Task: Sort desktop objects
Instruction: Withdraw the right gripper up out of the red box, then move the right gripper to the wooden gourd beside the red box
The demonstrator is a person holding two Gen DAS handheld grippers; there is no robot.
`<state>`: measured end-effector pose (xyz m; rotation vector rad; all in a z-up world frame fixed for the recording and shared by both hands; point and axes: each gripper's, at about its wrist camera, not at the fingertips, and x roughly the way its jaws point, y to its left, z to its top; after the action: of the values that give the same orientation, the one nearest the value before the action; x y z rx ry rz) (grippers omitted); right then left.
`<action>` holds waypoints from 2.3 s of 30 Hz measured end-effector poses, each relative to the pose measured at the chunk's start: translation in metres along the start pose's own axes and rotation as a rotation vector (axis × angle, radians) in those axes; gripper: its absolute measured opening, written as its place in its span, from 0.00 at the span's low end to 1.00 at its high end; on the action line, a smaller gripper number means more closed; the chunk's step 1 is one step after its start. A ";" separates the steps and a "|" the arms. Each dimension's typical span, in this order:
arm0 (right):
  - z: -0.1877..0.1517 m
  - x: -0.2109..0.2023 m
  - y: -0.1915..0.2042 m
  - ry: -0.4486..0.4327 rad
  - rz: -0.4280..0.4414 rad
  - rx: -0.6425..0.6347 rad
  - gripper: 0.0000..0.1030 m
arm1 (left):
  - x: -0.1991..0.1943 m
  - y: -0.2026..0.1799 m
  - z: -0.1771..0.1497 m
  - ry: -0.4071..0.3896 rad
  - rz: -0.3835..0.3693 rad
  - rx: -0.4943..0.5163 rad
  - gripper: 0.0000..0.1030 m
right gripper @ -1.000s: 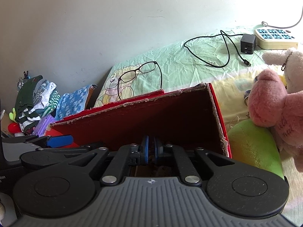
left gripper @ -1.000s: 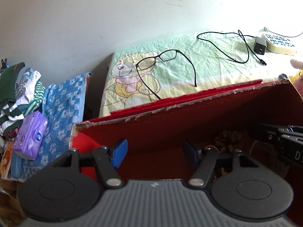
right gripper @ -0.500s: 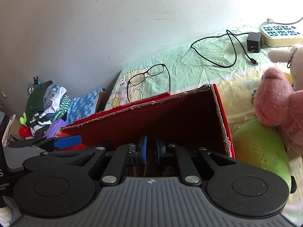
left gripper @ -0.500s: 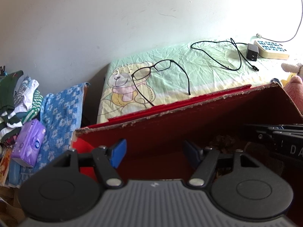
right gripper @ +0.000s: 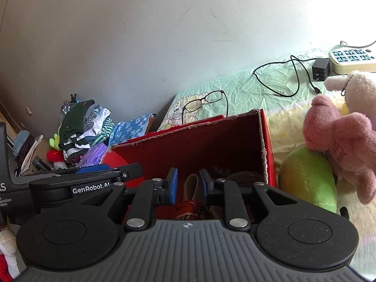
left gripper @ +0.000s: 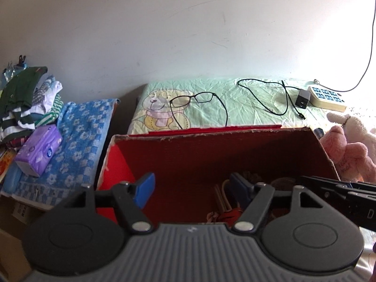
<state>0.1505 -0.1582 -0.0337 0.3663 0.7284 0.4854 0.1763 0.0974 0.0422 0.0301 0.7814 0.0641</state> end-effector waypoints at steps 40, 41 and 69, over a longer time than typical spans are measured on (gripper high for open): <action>-0.056 -0.083 -0.015 0.083 0.151 -0.101 0.43 | -0.091 -0.032 -0.091 0.099 0.065 -0.154 0.75; -0.059 -0.080 -0.015 0.100 0.149 -0.103 0.40 | -0.092 -0.033 -0.096 0.099 0.053 -0.139 0.74; -0.087 -0.033 -0.038 0.373 0.197 0.062 0.21 | -0.047 -0.053 -0.166 0.225 -0.222 -0.093 0.66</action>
<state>0.0790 -0.1949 -0.0938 0.4128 1.0765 0.7293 0.0292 0.0416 -0.0453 -0.1540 1.0011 -0.1090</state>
